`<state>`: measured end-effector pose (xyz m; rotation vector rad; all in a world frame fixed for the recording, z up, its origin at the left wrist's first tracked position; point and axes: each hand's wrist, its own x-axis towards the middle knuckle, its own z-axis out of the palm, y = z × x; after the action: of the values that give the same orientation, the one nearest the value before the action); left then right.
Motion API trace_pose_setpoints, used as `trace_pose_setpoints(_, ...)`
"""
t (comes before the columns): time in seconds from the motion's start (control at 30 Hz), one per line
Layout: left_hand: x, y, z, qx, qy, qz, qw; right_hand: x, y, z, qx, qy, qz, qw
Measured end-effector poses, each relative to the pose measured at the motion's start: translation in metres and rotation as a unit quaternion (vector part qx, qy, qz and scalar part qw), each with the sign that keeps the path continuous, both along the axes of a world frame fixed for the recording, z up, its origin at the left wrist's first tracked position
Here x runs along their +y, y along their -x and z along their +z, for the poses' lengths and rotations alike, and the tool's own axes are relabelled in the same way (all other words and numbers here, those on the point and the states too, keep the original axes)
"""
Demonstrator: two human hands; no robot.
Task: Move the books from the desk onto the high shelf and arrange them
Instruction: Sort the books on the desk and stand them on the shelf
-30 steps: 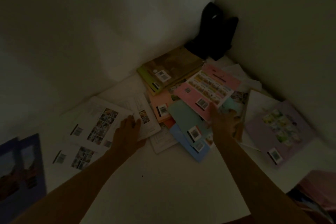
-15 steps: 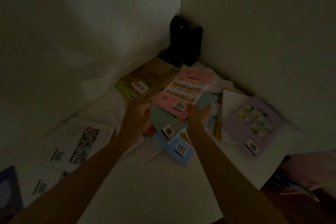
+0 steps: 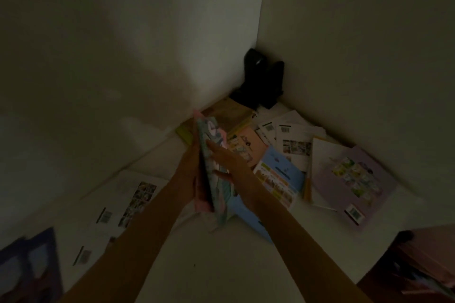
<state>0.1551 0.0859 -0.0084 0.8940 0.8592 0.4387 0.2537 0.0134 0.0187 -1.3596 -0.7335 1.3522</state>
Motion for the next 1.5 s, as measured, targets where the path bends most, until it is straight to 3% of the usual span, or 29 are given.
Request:
trace_pose_setpoints(0.1, -0.007, 0.026, -0.002, -0.09, 0.051, 0.048, 0.994, 0.003, 0.015, -0.02, -0.116, -0.007, 0.081, 0.99)
trace_pose_setpoints(0.17, -0.014, 0.031, -0.007, -0.07, 0.036, 0.082, 0.994, 0.003, 0.02, -0.034, -0.194, -0.002, 0.113, 0.975)
trace_pose_setpoints(0.2, -0.015, 0.032, -0.01, -0.046, 0.029, 0.115, 0.992, 0.004, 0.021, -0.041, -0.188, 0.006, 0.115, 0.975)
trace_pose_setpoints(0.27, -0.015, 0.034, -0.015, -0.001, 0.025, 0.172, 0.985, 0.001, 0.018, -0.047, -0.16, 0.002, 0.071, 0.985)
trace_pose_setpoints(0.33, -0.01, 0.04, -0.021, 0.022, 0.053, 0.188, 0.98, -0.011, 0.008, -0.054, -0.196, 0.025, -0.09, 0.976)
trace_pose_setpoints(0.37, -0.007, 0.044, -0.022, 0.032, 0.064, 0.189, 0.979, -0.021, -0.002, -0.061, -0.223, 0.082, -0.208, 0.949)
trace_pose_setpoints(0.43, 0.0, 0.056, -0.024, 0.049, 0.058, 0.18, 0.981, -0.046, -0.028, -0.083, -0.276, 0.251, -0.364, 0.853)
trace_pose_setpoints(0.5, 0.004, 0.068, -0.028, 0.065, 0.063, 0.148, 0.985, -0.074, -0.047, -0.109, -0.249, 0.432, -0.349, 0.794)
trace_pose_setpoints(0.53, 0.005, 0.073, -0.031, 0.06, 0.076, 0.132, 0.987, -0.081, -0.051, -0.116, -0.221, 0.473, -0.331, 0.786)
trace_pose_setpoints(0.77, -0.001, 0.083, -0.044, 0.092, 0.031, 0.132, 0.986, -0.076, -0.046, -0.146, -0.093, 0.403, -0.39, 0.823)
trace_pose_setpoints(0.87, 0.004, 0.087, -0.041, 0.115, 0.01, 0.148, 0.982, -0.083, -0.05, -0.136, -0.029, 0.316, -0.384, 0.867)
trace_pose_setpoints(1.0, 0.009, 0.095, -0.038, 0.125, 0.003, 0.113, 0.986, -0.081, -0.05, -0.094, -0.141, 0.177, -0.244, 0.943)
trace_pose_setpoints(1.07, 0.007, 0.096, -0.036, 0.132, -0.004, 0.119, 0.984, -0.07, -0.044, -0.07, -0.209, 0.098, -0.166, 0.959)
trace_pose_setpoints(1.13, 0.002, 0.095, -0.034, 0.141, -0.019, 0.12, 0.982, -0.053, -0.026, -0.054, -0.286, 0.053, -0.1, 0.951)
trace_pose_setpoints(1.27, -0.003, 0.092, -0.042, 0.163, -0.039, 0.137, 0.976, -0.022, 0.048, -0.053, -0.399, 0.074, 0.031, 0.914)
trace_pose_setpoints(1.37, -0.005, 0.09, -0.041, 0.17, -0.079, 0.112, 0.976, -0.012, 0.089, -0.069, -0.385, 0.074, 0.074, 0.917)
trace_pose_setpoints(1.43, -0.005, 0.091, -0.045, 0.126, -0.08, 0.101, 0.984, -0.012, 0.09, -0.075, -0.372, 0.065, 0.118, 0.918)
trace_pose_setpoints(1.5, -0.006, 0.093, -0.05, 0.134, -0.077, 0.104, 0.983, -0.013, 0.074, -0.082, -0.311, 0.076, 0.118, 0.94)
